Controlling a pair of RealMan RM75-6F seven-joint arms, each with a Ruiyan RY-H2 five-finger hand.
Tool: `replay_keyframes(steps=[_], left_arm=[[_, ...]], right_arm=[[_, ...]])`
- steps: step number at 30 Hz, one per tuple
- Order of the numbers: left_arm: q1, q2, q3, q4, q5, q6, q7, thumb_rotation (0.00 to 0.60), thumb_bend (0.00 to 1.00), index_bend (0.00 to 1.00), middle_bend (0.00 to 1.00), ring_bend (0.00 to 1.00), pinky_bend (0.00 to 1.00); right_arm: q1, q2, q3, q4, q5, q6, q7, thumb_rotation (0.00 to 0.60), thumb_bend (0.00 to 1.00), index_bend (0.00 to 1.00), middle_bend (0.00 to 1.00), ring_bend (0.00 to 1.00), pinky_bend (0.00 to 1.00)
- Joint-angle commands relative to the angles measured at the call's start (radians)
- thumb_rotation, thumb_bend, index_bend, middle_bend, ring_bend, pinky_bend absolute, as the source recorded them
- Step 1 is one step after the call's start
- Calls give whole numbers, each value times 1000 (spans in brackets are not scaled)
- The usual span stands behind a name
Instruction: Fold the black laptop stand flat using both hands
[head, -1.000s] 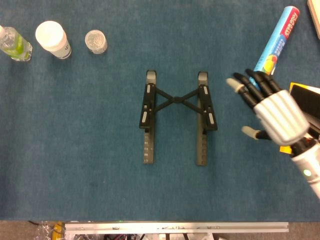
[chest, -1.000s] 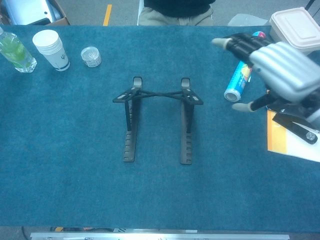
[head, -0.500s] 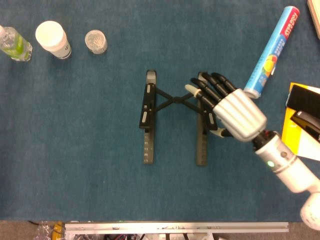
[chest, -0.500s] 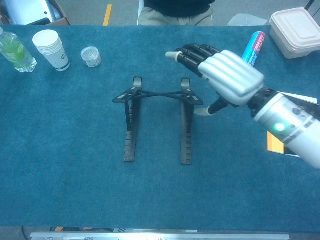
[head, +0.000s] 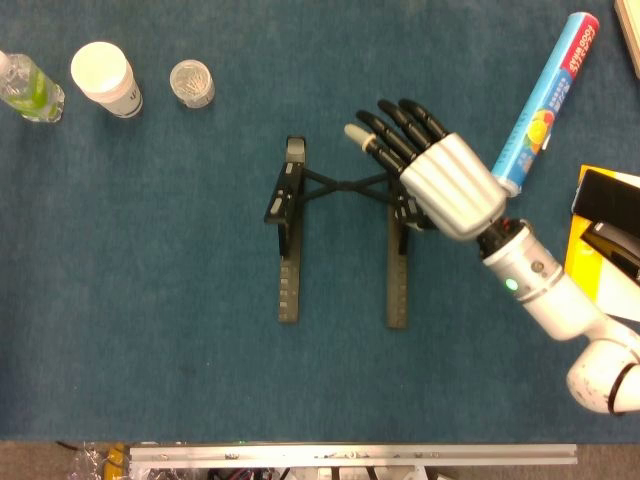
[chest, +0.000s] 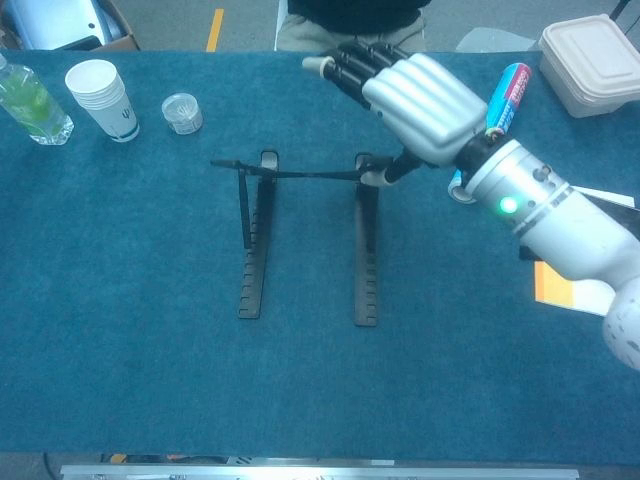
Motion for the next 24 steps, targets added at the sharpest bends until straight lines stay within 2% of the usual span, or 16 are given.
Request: replay_keyframes(steps=[1,24], left_arm=[[1,0,0,2,-1,0,-2,600,255,24,54,66,77],[9,-5,9,21,5,-3,-24,600,255,24,54,66,77]], right_arm=[[14,-2,13,13,12,3,-5,600,5,0,103,0,119],[100,-16,82,162,136,19,3,600,4,0,103,0,119]])
